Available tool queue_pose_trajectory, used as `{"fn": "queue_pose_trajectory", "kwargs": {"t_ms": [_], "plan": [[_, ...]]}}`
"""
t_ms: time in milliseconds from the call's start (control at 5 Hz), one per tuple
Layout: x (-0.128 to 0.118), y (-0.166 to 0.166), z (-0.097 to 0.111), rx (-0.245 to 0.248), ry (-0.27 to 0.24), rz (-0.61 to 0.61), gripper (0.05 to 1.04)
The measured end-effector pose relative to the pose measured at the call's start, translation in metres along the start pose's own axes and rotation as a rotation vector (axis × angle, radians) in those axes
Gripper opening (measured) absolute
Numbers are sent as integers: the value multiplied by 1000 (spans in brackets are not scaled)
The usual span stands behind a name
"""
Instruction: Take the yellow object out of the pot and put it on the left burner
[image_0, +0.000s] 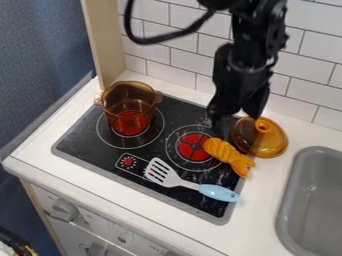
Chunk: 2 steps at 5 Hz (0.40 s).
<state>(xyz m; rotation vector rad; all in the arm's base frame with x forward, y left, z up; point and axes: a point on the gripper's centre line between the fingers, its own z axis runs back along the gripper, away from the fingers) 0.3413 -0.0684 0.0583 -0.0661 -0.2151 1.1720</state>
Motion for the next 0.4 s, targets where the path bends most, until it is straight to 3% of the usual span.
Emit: {"fn": "queue_pose_trajectory", "kwargs": {"t_ms": [400], "plan": [[4,1,11,11,-17,19,1000]]}}
